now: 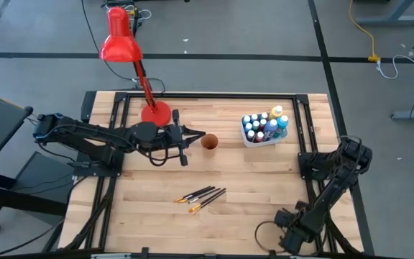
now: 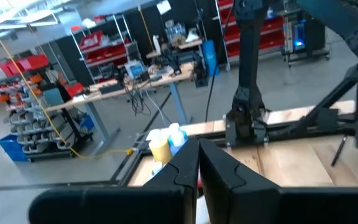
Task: Pick & Place Paint Supplies
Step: Put the white paint brush into the orange cup
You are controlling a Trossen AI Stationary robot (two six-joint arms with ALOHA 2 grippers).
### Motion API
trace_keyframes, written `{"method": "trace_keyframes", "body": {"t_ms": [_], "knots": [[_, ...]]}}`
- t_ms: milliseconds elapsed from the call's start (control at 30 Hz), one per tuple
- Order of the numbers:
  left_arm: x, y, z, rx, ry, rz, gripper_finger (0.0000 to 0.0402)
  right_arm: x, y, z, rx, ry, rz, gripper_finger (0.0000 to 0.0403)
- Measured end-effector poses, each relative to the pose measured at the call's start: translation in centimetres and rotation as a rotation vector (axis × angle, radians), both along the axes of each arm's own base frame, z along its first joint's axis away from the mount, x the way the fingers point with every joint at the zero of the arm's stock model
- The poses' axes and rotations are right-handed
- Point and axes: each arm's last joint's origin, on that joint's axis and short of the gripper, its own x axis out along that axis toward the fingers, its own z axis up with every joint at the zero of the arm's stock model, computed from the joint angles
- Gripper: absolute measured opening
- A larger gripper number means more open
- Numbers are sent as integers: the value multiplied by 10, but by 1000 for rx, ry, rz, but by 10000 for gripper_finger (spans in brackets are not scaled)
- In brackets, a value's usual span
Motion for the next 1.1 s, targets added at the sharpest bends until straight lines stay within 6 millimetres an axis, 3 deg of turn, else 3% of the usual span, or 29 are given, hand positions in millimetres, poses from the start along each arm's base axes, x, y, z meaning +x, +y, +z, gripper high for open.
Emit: {"method": "trace_keyframes", "body": {"t_ms": [200,433,633,767,967,1100], "knots": [[0,0,2,3,-22,0,22,-12,-27,3,-281,113,-59,101],[0,0,1,3,-13,-4,22,-15,-26,-17,-123,137,-83,156],[0,0,1,5,-9,-4,22,-19,-36,-23,-130,157,-152,181],[0,0,1,11,-7,-5,22,-17,-36,-21,-97,105,-104,144],[0,0,1,16,-5,-5,22,-16,-34,-21,-84,78,-95,21],[0,0,1,17,-5,-5,22,-15,-34,-21,-105,42,-93,28]]}}
